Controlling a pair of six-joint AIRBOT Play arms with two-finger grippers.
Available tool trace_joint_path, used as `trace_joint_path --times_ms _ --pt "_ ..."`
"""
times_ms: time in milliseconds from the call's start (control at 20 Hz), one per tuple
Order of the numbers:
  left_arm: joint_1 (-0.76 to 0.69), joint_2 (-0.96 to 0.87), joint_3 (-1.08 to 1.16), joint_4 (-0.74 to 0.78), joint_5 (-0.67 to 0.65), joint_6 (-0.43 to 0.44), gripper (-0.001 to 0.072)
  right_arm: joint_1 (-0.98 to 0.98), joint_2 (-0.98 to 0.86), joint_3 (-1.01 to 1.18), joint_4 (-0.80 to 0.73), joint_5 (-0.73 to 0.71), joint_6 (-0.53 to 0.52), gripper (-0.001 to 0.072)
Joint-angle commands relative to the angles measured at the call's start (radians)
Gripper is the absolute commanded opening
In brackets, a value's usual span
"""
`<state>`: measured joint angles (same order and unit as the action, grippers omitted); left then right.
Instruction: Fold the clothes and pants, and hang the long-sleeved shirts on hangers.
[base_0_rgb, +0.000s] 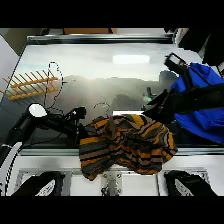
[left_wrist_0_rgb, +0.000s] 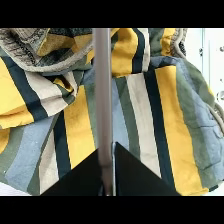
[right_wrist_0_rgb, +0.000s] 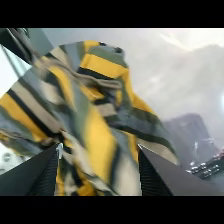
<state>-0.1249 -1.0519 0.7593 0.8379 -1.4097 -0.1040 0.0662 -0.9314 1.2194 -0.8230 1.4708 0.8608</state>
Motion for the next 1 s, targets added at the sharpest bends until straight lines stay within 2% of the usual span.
trace_joint_path --times_ms 0,100,200,250,500,700,950 --pt "0.0 -0.001 0.0 0.0 -0.004 0.0 0.0011 -0.293 0.04 -0.228 0.244 0.018 -0.333 0.0518" --pt "0.0 0.0 0.0 0.0 -0.004 0.0 0.0012 -0.386 0.012 -0.307 0.316 0.071 -0.523 0.0519" --pt "0.0 0.0 0.0 0.0 -0.004 0.0 0.0012 -0.417 -0.03 -0.333 0.323 0.118 -0.696 0.0519" --pt "0.0 0.0 0.0 0.0 -0.004 0.0 0.0012 -0.419 -0.053 -0.333 0.332 0.136 -0.729 0.0519" --pt "0.0 0.0 0.0 0.0 -0.004 0.0 0.0012 -0.418 -0.163 -0.336 0.383 0.296 -0.866 0.0521" --pt "0.0 0.0 0.0 0.0 -0.004 0.0 0.0012 -0.41 -0.199 -0.362 0.383 0.275 -0.928 0.0521" --pt "0.0 0.0 0.0 0.0 -0.003 0.0 0.0011 -0.345 -0.244 -0.389 0.42 0.254 -0.944 0.0521"
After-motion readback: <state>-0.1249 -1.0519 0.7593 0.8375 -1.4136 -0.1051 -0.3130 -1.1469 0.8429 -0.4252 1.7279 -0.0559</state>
